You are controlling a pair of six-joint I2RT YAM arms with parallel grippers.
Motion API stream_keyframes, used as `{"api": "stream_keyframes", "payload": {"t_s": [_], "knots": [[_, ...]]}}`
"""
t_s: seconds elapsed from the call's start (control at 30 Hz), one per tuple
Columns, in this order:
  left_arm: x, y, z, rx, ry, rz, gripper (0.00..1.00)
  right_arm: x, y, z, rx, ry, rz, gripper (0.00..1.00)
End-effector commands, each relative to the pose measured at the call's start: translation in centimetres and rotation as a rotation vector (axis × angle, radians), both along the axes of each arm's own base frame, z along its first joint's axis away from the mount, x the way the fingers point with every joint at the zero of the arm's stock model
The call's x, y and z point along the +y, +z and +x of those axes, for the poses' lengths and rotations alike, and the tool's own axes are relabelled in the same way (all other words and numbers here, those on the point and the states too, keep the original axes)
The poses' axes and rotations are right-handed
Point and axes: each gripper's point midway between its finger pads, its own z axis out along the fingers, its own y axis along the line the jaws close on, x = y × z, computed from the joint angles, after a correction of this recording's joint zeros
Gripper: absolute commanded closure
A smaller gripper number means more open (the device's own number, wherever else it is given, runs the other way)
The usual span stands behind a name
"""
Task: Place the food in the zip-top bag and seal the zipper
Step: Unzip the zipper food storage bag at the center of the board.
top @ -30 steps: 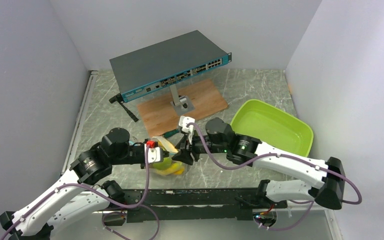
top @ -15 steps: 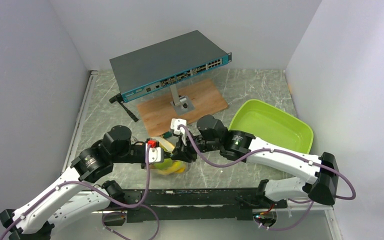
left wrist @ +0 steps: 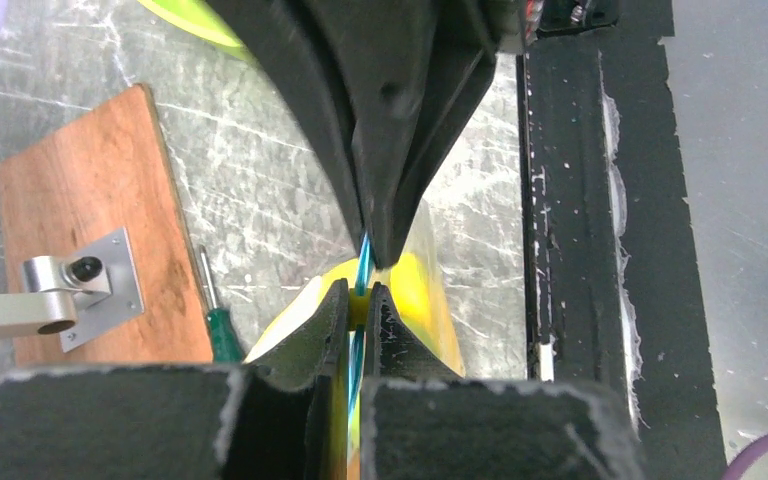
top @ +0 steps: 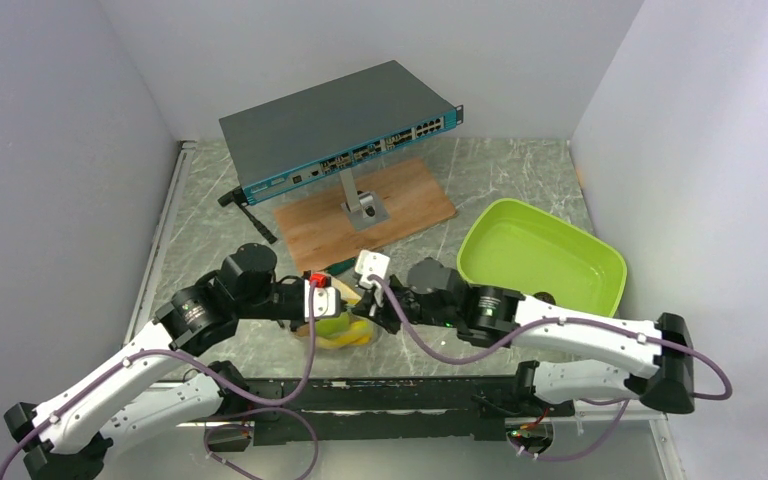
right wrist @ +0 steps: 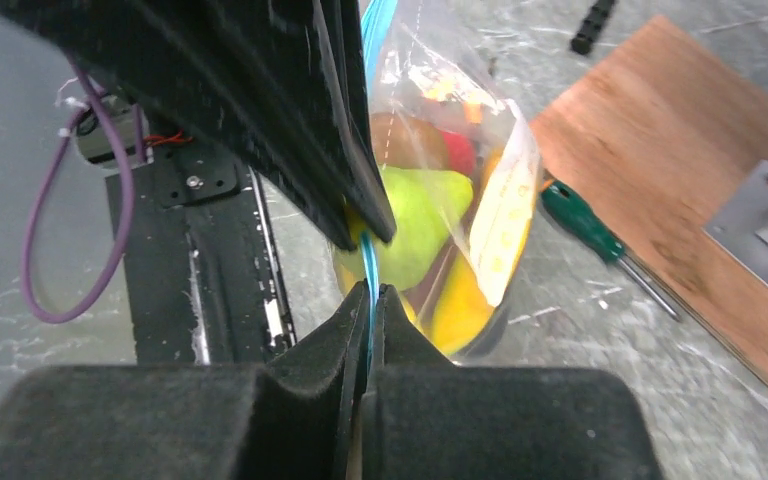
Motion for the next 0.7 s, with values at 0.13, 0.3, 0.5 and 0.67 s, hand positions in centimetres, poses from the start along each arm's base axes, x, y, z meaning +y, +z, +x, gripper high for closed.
{"api": "stream_keyframes", "payload": {"t_s": [0.13, 0.3, 0.5, 0.67], "knots": [[1.7, -0.5, 2.1, -0.064, 0.123, 0.057, 1.00, -5.2, 3.0, 1.8, -0.135, -0.222, 0.111, 1.00], [3.1, -1.3, 2.8, -0.082, 0.181, 0.122, 1.00, -7.6, 2.3, 2.6, -0.139, -0.321, 0.073, 1.00], [4.6, -2.2, 2.8, -0.089, 0.236, 0.142, 1.00, -10.2, 2.3, 3.5, -0.145, -0.435, 0.073, 1.00], [6.2, -3.1, 2.9, -0.097, 0.295, 0.187, 1.00, -11.3, 2.0, 3.8, -0.141, -0.493, 0.060, 1.00]]}}
